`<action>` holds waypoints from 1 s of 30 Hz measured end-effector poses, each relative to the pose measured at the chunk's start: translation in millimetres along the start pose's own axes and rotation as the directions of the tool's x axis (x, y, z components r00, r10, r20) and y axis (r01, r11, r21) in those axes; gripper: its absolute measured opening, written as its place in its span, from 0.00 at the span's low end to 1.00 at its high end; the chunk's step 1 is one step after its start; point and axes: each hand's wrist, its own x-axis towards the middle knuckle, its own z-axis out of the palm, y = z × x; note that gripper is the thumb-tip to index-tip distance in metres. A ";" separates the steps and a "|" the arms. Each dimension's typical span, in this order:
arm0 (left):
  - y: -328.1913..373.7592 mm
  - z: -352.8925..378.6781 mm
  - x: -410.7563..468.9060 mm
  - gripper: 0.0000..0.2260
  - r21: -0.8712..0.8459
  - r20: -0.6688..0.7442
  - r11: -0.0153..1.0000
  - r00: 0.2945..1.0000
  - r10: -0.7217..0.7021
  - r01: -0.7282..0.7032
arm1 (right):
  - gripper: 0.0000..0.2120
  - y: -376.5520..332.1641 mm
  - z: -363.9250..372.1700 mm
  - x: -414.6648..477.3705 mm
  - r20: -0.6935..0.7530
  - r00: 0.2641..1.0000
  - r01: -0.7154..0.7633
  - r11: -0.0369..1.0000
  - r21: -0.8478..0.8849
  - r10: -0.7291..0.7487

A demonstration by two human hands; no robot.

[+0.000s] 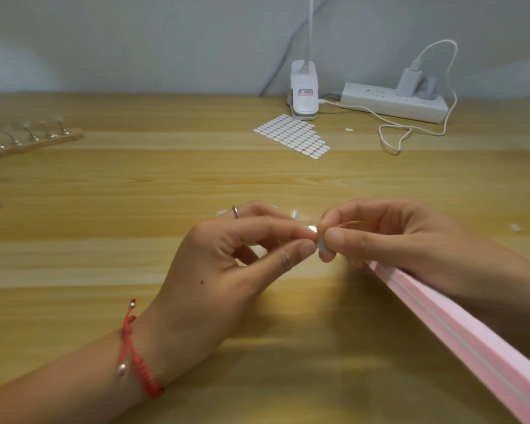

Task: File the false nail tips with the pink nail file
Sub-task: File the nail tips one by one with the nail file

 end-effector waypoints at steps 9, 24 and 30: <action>6.0 -0.4 -2.8 0.04 0.106 -0.084 0.989 0.991 0.108 -0.098 | 0.05 8.3 17.2 -4.3 -0.129 0.989 0.088 0.992 0.096 -0.075; 9.9 0.5 -1.7 0.04 0.126 -0.087 0.975 0.977 0.194 -0.183 | 0.17 7.8 11.9 -2.6 0.115 0.993 0.027 0.999 -0.039 -0.023; 9.7 0.9 -3.1 0.03 0.174 -0.100 0.961 0.967 0.235 -0.215 | 0.18 9.5 11.4 -2.6 0.200 0.978 0.051 0.998 0.037 -0.057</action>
